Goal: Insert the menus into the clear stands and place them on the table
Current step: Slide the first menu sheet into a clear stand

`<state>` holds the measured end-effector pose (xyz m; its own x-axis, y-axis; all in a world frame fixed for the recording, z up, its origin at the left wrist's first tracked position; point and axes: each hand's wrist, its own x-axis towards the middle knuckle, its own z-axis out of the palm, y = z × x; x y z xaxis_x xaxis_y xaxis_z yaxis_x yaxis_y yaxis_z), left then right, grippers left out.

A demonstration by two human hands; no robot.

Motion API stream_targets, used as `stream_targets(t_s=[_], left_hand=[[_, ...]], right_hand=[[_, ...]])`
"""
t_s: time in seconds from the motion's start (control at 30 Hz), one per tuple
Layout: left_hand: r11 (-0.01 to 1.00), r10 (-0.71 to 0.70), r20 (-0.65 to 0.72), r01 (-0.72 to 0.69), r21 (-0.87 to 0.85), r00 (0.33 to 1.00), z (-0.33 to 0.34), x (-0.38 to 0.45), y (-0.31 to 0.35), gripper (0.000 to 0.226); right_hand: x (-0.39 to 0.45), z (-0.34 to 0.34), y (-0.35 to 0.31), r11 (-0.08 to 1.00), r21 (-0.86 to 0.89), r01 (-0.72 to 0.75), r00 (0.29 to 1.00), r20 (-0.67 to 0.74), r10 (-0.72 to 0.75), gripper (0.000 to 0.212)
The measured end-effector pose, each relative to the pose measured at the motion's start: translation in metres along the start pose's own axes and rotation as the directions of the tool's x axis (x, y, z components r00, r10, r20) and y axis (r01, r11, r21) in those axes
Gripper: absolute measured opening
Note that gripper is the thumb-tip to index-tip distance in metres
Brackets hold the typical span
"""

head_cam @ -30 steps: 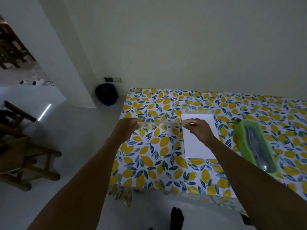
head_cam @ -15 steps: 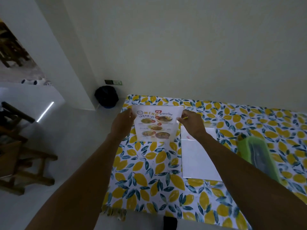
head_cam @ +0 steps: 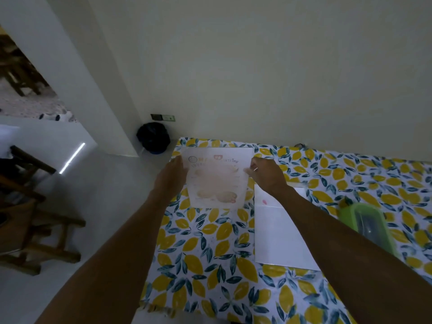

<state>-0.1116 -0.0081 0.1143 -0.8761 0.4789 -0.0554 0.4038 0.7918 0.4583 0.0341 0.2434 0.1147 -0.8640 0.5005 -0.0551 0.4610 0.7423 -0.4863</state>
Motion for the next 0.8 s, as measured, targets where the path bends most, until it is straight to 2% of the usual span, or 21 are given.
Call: stream_targets(t_s=[0.2, 0.4, 0.7, 0.8], left_hand=[[0.997, 0.031, 0.133, -0.041, 0.073, 0.991, -0.003, -0.014, -0.005, 0.052], [0.984, 0.092, 0.159, -0.114, 0.136, 0.983, -0.007, -0.040, 0.002, 0.074], [0.934, 0.273, 0.151, -0.300, 0.196, 0.950, 0.002, -0.089, 0.038, 0.074], [0.913, 0.326, 0.178, -0.358, 0.196, 0.928, 0.018, -0.108, 0.061, 0.071]], right_hand=[[-0.015, -0.008, 0.001, 0.999, -0.052, 0.011, 1.000, 0.030, -0.009, 0.035], [-0.043, -0.018, -0.005, 0.989, -0.139, 0.044, 0.999, 0.022, -0.041, 0.044], [-0.116, -0.040, 0.016, 0.969, -0.246, -0.024, 1.000, -0.016, 0.021, 0.051], [-0.148, -0.047, 0.034, 0.959, -0.269, -0.086, 0.996, -0.032, 0.081, 0.055]])
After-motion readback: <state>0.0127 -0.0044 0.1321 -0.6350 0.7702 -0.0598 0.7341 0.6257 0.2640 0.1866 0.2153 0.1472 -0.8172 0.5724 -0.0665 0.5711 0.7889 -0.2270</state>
